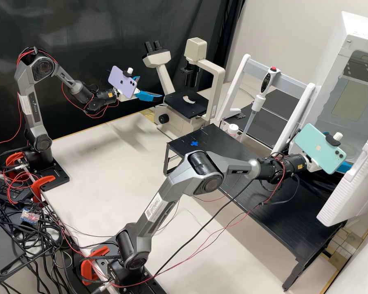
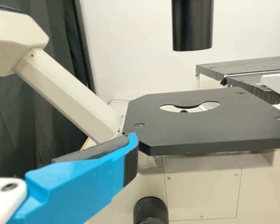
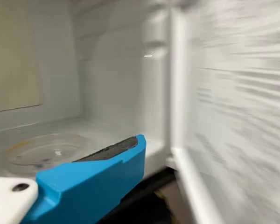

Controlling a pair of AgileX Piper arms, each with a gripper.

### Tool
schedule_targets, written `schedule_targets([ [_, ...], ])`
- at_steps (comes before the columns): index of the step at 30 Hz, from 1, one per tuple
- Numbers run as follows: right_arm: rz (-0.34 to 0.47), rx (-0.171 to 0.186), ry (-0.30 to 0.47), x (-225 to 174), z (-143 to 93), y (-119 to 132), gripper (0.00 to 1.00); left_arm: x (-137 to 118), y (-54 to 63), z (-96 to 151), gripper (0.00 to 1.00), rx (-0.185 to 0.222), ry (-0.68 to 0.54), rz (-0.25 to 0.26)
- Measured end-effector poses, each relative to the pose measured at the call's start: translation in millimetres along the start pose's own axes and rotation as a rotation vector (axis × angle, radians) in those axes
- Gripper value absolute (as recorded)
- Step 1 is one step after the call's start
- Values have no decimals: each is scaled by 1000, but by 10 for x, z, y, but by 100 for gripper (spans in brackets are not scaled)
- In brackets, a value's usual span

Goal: Move the petri dish to the microscope

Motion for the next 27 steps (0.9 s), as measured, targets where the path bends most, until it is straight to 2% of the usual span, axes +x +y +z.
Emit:
schedule_targets([
  [4,-65,-6,11,124,-38,-133,100,0,0,0,100,0,0,0],
  [7,-105,-24,5,198,-8,-222,100,0,0,0,100,0,0,0],
  [10,-139,-25,-12,248,38,-306,100,0,0,0,100,0,0,0],
  [11,-152,-42,-6,272,60,-340,100,0,0,0,100,0,0,0],
  [14,-178,-46,-4,301,65,-369,100,0,0,0,100,0,0,0],
  [15,-184,-36,-8,307,67,-375,100,0,0,0,100,0,0,0],
  [21,-192,-65,-23,324,88,-332,100,0,0,0,100,0,0,0],
  [25,-178,-65,-49,334,118,-257,100,0,0,0,100,0,0,0],
  [27,-177,-78,-61,337,127,-240,100,0,0,0,100,0,0,0],
])
